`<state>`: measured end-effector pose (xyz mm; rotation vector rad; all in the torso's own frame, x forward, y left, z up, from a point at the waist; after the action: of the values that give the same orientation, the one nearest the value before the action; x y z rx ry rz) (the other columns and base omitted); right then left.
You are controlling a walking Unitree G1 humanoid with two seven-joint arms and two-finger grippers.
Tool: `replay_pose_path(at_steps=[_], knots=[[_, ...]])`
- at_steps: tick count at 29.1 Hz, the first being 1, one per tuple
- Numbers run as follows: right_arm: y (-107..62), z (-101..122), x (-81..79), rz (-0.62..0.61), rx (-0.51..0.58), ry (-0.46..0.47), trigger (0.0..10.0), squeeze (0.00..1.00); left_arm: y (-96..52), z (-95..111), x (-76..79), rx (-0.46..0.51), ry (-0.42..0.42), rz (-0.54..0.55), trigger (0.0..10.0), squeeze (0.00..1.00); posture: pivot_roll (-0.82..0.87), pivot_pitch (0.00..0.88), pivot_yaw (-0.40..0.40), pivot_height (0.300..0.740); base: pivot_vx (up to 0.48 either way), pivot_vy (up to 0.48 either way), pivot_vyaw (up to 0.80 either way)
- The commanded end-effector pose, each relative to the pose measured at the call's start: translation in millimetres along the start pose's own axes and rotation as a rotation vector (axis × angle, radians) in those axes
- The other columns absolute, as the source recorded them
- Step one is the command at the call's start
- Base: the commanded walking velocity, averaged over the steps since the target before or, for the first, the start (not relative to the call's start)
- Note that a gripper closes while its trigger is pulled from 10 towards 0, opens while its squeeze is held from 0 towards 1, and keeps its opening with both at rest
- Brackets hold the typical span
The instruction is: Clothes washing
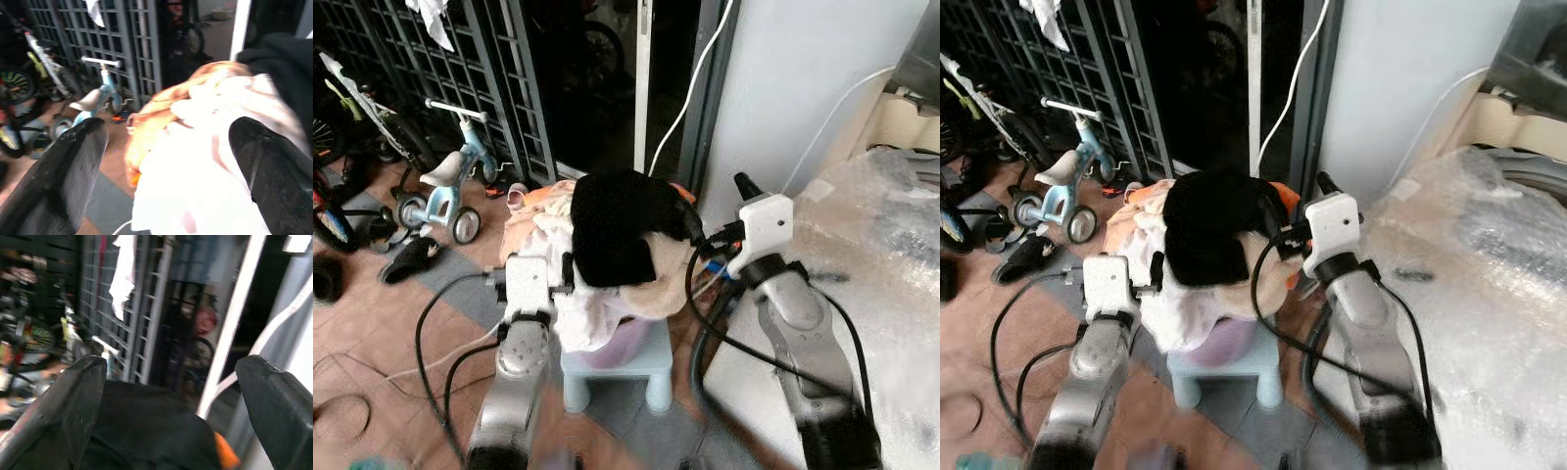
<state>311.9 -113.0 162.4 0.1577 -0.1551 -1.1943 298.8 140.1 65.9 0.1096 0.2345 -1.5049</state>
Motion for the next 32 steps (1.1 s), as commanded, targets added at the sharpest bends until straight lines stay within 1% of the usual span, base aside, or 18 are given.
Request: replay_pose_path(at_steps=[1,3,5,6,7,8,11,16,18,19,20,21,22,26,29,32], knots=[[0.0,3,4.8,-0.009,0.004,-0.009,10.0,1.00,-0.9,1,5.5,0.002,-0.011,-0.017,10.0,0.00,-0.06,0.000,0.040,0.740,0.000,0.000,0.80],[0.6,0,3.8,-0.001,-0.012,-0.005,10.0,1.00,-0.6,0,3.6,-0.002,-0.007,-0.015,10.0,0.00,-0.06,0.000,0.039,0.740,0.000,0.000,0.49],[1.3,-8,4.9,-0.010,-0.050,-0.010,10.0,1.00,0.1,0,1.8,-0.001,-0.009,-0.012,10.0,0.00,-0.05,0.000,0.037,0.740,0.000,0.000,0.00],[1.2,-13,5.8,-0.018,-0.076,-0.006,10.0,0.77,0.3,0,1.2,0.001,-0.008,-0.012,10.0,0.00,-0.05,0.000,0.036,0.740,0.000,0.000,0.00],[1.2,-13,5.8,-0.018,-0.076,-0.006,10.0,0.77,0.3,0,1.2,0.001,-0.008,-0.012,10.0,0.00,-0.05,0.000,0.036,0.740,0.000,0.000,0.00],[1.0,-17,6.1,-0.023,-0.091,0.003,10.0,0.00,0.3,0,0.8,0.003,-0.007,-0.013,10.0,0.00,-0.05,0.000,0.036,0.740,0.000,0.000,0.00],[1.7,-22,4.7,-0.017,-0.117,0.001,10.0,0.00,0.5,0,-0.3,0.008,-0.004,-0.015,10.0,0.00,-0.05,0.000,0.033,0.740,0.210,0.000,0.00],[-0.3,-45,-0.3,0.007,-0.230,0.004,10.0,0.00,0.7,-2,-2.1,0.001,-0.003,-0.009,10.0,0.00,-0.04,0.000,0.033,0.740,0.364,0.000,0.00],[-1.3,-47,-4.3,0.030,-0.238,0.031,10.0,0.00,0.7,-2,-1.9,0.000,-0.002,-0.009,10.0,0.00,-0.04,0.000,0.033,0.740,0.341,0.000,0.00],[-1.9,-49,-7.0,0.048,-0.245,0.009,10.0,0.00,0.7,-2,-1.9,-0.001,-0.003,-0.009,10.0,0.00,-0.04,0.000,0.035,0.740,0.289,0.000,0.00],[-1.9,-49,-7.0,0.048,-0.245,0.009,10.0,0.00,0.7,-2,-1.9,-0.001,-0.003,-0.009,10.0,0.00,-0.04,0.000,0.035,0.740,0.289,0.000,0.00],[-3.1,-50,-12.3,0.084,-0.246,-0.022,10.0,0.00,0.5,-3,-2.6,-0.014,0.006,0.006,10.0,0.00,-0.04,0.000,0.037,0.740,0.000,0.000,0.80],[-3.4,-50,-13.5,0.088,-0.248,-0.027,10.0,0.03,0.4,-4,-2.4,-0.014,0.005,0.007,10.0,0.00,-0.04,0.000,0.037,0.740,0.000,0.000,0.80],[-3.5,-51,-13.9,0.079,-0.254,-0.022,10.0,0.00,-0.2,-3,-1.2,-0.010,0.003,0.003,10.0,0.00,-0.04,0.000,0.036,0.740,0.000,0.000,0.70],[0.1,-57,-12.9,0.055,-0.277,-0.011,10.0,0.00,-2.1,-4,1.9,-0.015,0.006,-0.009,10.0,0.00,-0.04,0.000,0.035,0.740,0.000,0.000,0.00],[6.4,-62,-8.7,0.030,-0.303,-0.048,10.0,0.00,-3.5,-4,2.6,-0.017,0.009,-0.012,10.0,0.00,-0.03,0.000,0.031,0.740,0.000,0.000,0.00]])
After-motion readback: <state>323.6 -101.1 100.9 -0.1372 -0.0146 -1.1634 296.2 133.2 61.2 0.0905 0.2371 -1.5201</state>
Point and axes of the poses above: a point about 5 cm out from each wrist's last joint towards the gripper, its own y axis pointing out of the wrist towards the gripper, its own z axis along the axis of the wrist's last joint, x = y × z, the point moved 3 cm from there along y, pointing out of the wrist towards the gripper, and after that the axes turned 8 degrees about y, right-handed, at the moved point
